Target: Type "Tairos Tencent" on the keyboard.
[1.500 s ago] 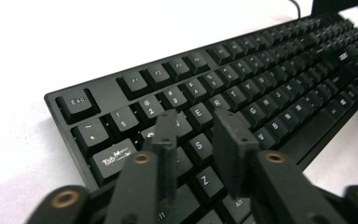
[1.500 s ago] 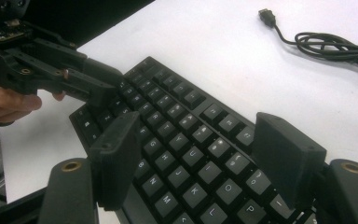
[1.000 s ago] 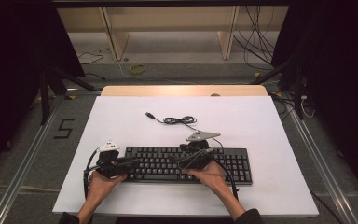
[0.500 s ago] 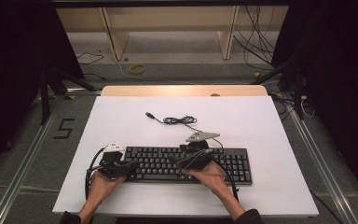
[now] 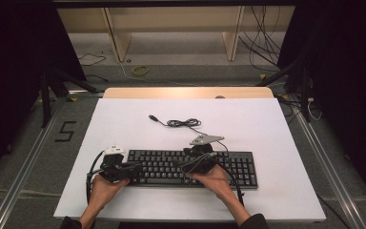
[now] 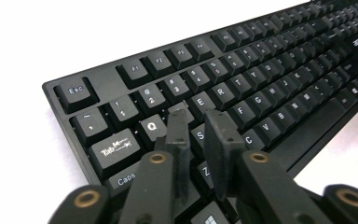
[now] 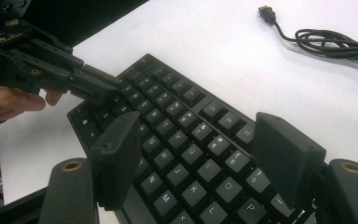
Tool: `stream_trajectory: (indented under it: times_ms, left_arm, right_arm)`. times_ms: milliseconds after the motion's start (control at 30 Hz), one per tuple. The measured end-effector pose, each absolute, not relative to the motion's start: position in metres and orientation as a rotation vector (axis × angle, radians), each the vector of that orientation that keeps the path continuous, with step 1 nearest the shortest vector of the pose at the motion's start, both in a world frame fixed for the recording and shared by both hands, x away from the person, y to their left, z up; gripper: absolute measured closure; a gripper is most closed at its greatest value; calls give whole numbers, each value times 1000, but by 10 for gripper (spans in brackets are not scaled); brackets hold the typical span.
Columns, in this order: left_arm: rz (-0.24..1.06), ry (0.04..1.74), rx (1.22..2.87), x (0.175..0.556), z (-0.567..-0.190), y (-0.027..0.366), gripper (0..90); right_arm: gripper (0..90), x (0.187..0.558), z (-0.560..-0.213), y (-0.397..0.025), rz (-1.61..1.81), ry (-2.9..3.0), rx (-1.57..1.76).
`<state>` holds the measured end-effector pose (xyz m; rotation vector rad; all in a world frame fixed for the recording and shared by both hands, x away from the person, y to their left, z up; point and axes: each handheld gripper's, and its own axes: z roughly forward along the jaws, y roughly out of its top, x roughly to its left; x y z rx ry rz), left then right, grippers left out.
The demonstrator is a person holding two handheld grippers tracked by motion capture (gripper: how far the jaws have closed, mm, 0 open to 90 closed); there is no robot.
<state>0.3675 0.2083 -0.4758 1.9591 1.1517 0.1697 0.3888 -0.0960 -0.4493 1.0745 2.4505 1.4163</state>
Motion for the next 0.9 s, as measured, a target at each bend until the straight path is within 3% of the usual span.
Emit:
stream_trajectory:
  times_ms: [567, 900]
  left_arm:
    - [145, 1120, 1882, 365, -471, 208, 438]
    - [181, 1103, 1822, 363, -468, 211, 359]
  right_arm:
    - [397, 390, -453, -92, 1406, 2458, 1062]
    - [464, 391, -455, -89, 1372, 2474, 1077]
